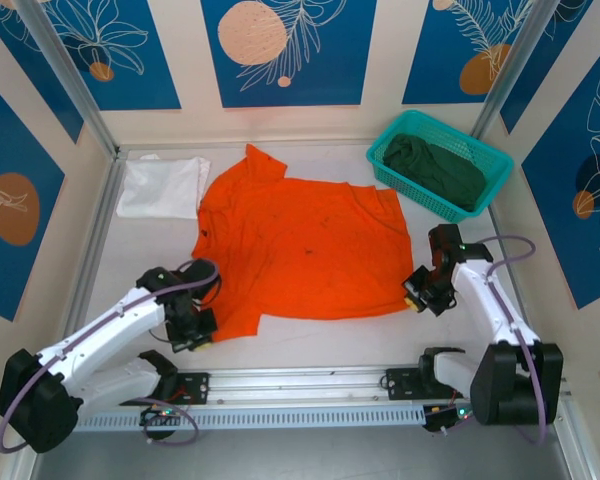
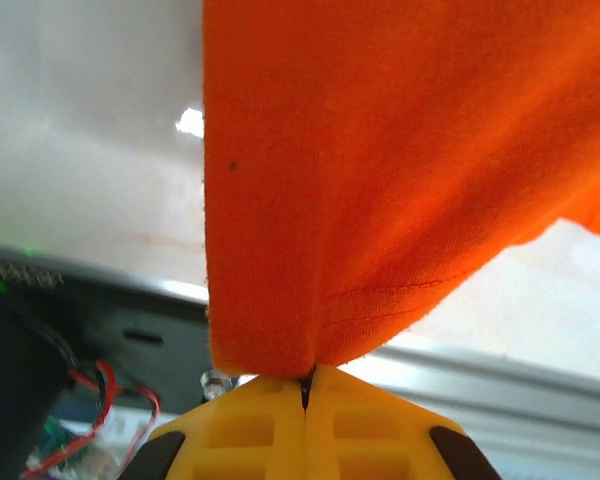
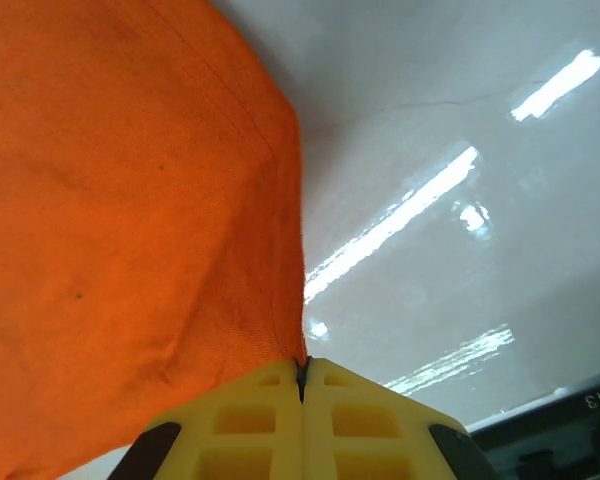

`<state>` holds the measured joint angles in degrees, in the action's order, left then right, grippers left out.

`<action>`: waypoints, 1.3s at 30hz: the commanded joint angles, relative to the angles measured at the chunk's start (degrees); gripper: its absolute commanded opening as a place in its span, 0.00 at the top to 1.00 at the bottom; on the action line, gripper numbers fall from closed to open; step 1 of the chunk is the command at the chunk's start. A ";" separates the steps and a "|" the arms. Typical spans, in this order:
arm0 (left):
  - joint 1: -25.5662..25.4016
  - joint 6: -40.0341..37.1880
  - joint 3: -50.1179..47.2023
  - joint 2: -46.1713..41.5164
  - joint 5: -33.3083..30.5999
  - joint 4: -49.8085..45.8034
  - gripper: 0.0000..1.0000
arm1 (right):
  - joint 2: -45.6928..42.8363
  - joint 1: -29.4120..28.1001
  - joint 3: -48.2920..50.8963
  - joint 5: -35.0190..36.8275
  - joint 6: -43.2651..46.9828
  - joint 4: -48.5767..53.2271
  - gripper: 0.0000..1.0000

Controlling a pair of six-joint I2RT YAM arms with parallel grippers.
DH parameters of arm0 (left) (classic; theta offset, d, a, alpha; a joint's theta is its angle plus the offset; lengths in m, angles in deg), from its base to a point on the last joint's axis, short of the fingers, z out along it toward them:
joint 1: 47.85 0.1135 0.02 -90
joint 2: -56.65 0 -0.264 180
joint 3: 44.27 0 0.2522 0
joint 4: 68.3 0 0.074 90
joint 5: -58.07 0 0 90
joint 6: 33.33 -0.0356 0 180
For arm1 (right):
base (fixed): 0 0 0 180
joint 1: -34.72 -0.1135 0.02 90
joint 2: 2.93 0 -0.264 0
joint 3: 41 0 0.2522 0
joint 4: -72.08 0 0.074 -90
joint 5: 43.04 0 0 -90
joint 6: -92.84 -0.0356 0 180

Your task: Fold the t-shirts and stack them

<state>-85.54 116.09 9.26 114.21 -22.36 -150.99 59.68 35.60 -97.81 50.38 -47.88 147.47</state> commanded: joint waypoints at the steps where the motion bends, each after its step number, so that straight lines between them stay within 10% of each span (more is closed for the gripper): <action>1: -3.96 6.35 0.44 -2.76 5.38 -8.49 1.00 | -3.21 0.01 0.56 2.06 0.82 5.06 1.00; 9: -4.08 5.01 1.76 1.37 5.65 -6.41 1.00 | 0.64 -0.09 0.72 0.74 0.91 2.75 1.00; 35: 19.22 -22.56 64.49 56.44 -4.96 -4.51 1.00 | 35.61 5.55 -22.20 1.59 2.78 -4.03 1.00; 39: 19.32 -23.37 71.38 62.91 -5.78 -5.08 0.79 | 35.82 6.70 -21.81 1.27 2.16 -4.32 1.00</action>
<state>-66.66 94.78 76.12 174.34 -26.04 -153.65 95.18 41.64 -119.17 51.91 -45.10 142.20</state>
